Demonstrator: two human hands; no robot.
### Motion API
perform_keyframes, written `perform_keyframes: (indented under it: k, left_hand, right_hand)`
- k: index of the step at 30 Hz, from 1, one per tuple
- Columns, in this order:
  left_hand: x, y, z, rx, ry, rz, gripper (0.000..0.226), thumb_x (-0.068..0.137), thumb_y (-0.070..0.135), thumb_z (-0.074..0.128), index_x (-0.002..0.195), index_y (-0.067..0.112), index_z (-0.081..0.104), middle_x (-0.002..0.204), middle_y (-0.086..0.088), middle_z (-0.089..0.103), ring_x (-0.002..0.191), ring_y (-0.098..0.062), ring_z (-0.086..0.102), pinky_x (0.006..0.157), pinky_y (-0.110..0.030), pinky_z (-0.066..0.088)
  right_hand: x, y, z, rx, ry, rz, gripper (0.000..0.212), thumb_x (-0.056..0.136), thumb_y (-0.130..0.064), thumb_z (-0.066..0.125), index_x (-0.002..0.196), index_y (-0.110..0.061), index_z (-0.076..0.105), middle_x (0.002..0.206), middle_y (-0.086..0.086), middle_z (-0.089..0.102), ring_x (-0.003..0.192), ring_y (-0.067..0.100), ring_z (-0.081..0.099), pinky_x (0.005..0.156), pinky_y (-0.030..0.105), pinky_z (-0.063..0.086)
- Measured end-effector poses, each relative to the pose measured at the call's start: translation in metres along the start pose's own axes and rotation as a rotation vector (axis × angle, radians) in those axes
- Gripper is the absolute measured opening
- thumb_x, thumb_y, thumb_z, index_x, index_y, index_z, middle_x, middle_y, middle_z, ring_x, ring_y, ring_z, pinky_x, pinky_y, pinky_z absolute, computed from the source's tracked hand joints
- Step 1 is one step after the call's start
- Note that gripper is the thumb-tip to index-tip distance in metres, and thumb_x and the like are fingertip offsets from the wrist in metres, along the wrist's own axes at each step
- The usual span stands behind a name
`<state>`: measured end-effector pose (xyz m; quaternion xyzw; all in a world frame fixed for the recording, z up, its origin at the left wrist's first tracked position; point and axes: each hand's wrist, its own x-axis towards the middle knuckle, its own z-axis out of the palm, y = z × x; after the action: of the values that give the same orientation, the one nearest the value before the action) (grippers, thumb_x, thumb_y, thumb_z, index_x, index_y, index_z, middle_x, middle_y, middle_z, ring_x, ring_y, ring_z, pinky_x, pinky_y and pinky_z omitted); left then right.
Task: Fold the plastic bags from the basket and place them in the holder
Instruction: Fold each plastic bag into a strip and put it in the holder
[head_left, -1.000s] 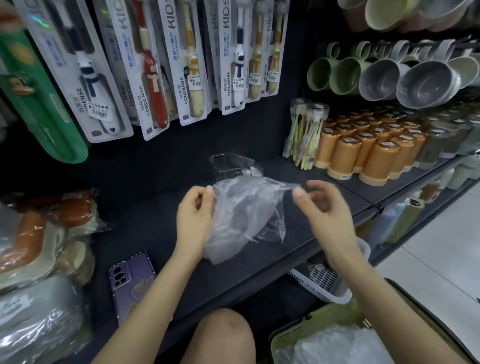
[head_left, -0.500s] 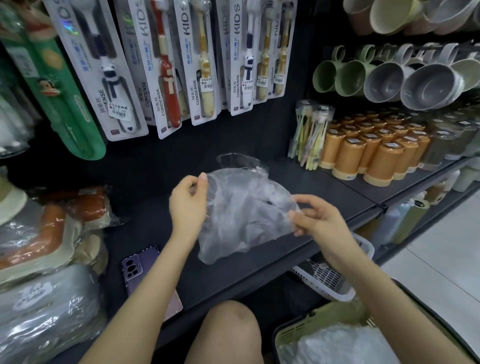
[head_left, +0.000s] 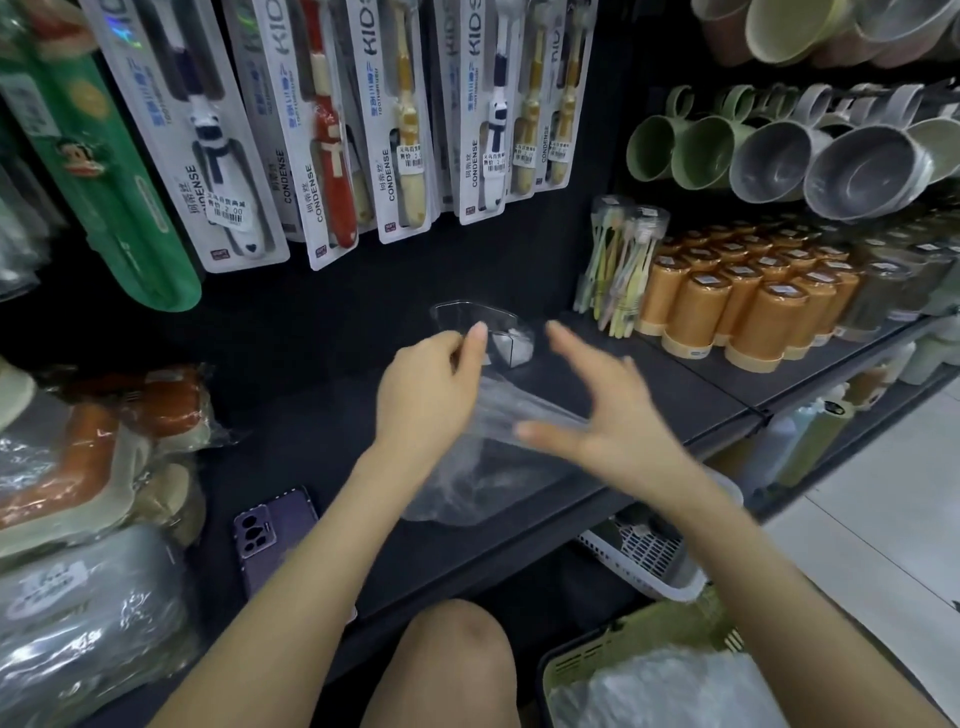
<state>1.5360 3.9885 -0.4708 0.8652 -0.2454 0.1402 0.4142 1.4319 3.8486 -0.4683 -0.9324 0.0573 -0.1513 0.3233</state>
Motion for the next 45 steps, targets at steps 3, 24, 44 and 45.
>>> perform_keyframes:
  k: [3, 24, 44, 45]
  left_hand:
    - [0.000, 0.009, 0.000, -0.229, 0.000, -0.102, 0.061, 0.099, 0.051, 0.034, 0.084, -0.001, 0.061, 0.079, -0.014, 0.064, 0.072, -0.023, 0.057, 0.069, -0.035, 0.045]
    - [-0.041, -0.062, -0.014, -0.961, -0.058, -0.557, 0.012, 0.087, 0.010, 0.059, 0.087, 0.009, 0.071, 0.084, -0.003, 0.073, 0.084, -0.022, 0.064, 0.076, -0.030, 0.053]
    - [-0.018, -0.082, 0.042, -0.889, 0.346, -0.954, 0.041, 0.096, 0.029, 0.060, 0.060, 0.015, 0.045, 0.057, -0.001, 0.052, 0.054, -0.015, 0.049, 0.050, -0.027, 0.045]
    - [-0.019, -0.083, 0.046, -0.857, 0.354, -0.952, 0.038, 0.097, 0.029, 0.057, 0.064, 0.014, 0.047, 0.058, -0.002, 0.052, 0.052, -0.015, 0.048, 0.047, -0.026, 0.043]
  right_hand:
    - [0.013, -0.009, 0.032, 0.040, 0.078, -0.052, 0.038, 0.086, -0.039, 0.067, 0.120, -0.021, 0.063, 0.112, -0.003, 0.068, 0.107, 0.014, 0.060, 0.109, 0.044, 0.035]
    - [0.052, 0.050, -0.011, 0.655, 0.359, 0.149, 0.047, 0.097, -0.016, 0.055, 0.052, -0.014, 0.044, 0.050, -0.006, 0.042, 0.052, 0.007, 0.039, 0.064, 0.022, 0.036]
    - [0.020, 0.043, 0.024, 0.334, 0.217, 0.091, 0.070, 0.074, -0.074, 0.054, 0.125, -0.027, 0.060, 0.119, -0.013, 0.063, 0.111, 0.002, 0.057, 0.098, 0.029, 0.044]
    - [0.003, 0.046, 0.033, 0.309, 0.075, 0.152, 0.076, 0.069, -0.083, 0.051, 0.122, -0.030, 0.062, 0.110, -0.015, 0.066, 0.104, 0.000, 0.059, 0.095, 0.031, 0.047]
